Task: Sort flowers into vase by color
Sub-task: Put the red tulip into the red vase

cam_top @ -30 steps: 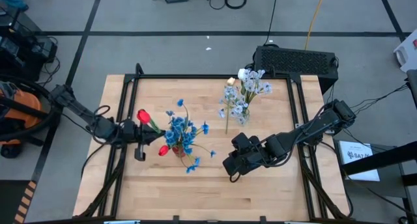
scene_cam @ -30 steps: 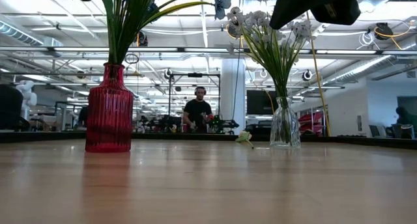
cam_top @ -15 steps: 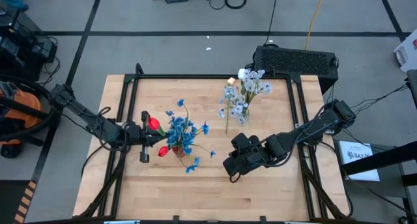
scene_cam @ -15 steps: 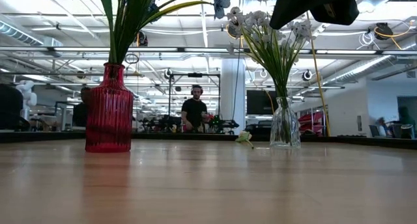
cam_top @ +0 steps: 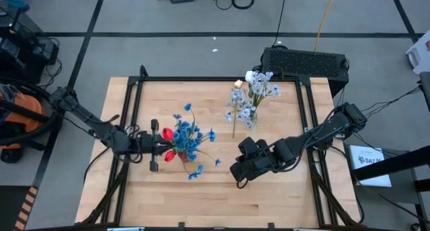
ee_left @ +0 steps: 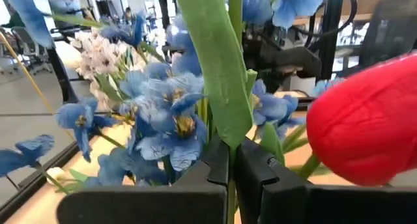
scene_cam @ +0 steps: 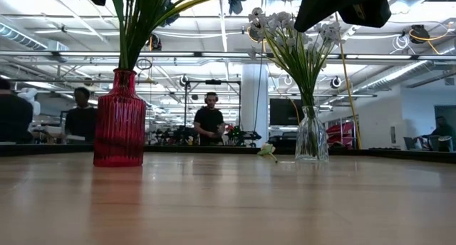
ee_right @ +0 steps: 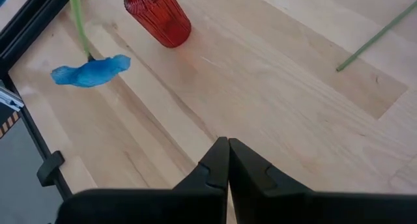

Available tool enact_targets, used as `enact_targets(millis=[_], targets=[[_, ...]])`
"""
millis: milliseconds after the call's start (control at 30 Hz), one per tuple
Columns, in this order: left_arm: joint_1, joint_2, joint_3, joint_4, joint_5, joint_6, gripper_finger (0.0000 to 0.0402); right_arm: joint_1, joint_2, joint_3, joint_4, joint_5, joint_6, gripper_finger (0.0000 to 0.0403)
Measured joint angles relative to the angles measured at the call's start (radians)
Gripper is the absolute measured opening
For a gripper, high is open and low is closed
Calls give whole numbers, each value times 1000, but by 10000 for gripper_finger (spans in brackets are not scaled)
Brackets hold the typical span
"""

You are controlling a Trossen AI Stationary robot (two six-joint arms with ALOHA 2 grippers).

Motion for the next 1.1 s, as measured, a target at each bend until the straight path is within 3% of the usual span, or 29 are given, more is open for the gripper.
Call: enact_targets(millis=[300,600,1100], targets=[[0,2,-26,-53,-33,-151,6,0,0,0,16,0,-4,0],[0,6,-26,-64,-130,-150,6,0,0,0,71,-5,-56,0],[0,165,-26,-32,-199,-311,6,0,0,0,72,-32,-94,0]])
